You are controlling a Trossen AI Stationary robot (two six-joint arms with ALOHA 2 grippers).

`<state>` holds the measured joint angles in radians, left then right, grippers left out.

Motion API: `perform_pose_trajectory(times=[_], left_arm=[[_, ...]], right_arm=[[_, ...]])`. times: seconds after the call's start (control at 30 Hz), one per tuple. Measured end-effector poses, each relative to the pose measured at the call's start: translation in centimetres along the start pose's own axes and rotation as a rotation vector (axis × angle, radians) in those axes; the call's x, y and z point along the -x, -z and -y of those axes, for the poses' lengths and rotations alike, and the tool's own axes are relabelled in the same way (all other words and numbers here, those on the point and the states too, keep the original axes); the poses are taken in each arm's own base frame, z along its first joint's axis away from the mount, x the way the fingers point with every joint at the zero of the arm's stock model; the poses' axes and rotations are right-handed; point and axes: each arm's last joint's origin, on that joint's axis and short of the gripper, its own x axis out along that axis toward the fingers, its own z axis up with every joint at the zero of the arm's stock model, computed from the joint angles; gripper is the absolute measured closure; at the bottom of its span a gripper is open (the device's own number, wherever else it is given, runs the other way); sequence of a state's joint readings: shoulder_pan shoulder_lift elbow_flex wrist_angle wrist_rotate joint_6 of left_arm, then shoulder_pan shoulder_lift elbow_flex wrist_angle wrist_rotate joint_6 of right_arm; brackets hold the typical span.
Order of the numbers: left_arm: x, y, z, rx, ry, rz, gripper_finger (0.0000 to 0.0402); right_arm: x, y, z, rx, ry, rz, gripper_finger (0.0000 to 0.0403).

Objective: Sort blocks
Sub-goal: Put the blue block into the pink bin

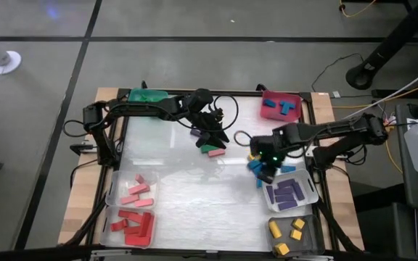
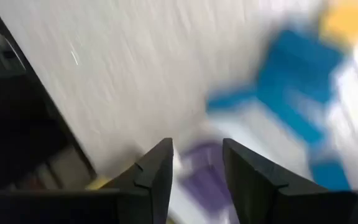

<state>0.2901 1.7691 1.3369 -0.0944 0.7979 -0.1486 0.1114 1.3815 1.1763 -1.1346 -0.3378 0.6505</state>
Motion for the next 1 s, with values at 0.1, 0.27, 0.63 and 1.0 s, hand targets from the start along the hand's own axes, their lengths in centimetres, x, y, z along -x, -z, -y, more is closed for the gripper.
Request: perform_pose_trajectory(times=[0.1,0.27,0.63,1.0], left_arm=[[0.0,0.0,0.0,0.000,0.000,0.000,0.0208],[0.0,0.0,0.0,0.001,0.000,-0.001,0.0208],[0.0,0.4,-0.1,-0.012,-0.004,-0.027,0.0208],[0.0,0.7,-0.1,-0.044,-0.006,-0.049,0.0208]], right_arm=[[0.3,-1.6,-0.1,-0.023,-0.008,0.171,0.0265],[-0.6,-3.1,1.1,-0.289,0.102,0.229,0.0265],[-5.3,-4.4,2.1,-0.530,0.266,0.016,0.0265],[-6.9,-4.6,2.6,-0.562,0.299,-0.082,0.0265]])
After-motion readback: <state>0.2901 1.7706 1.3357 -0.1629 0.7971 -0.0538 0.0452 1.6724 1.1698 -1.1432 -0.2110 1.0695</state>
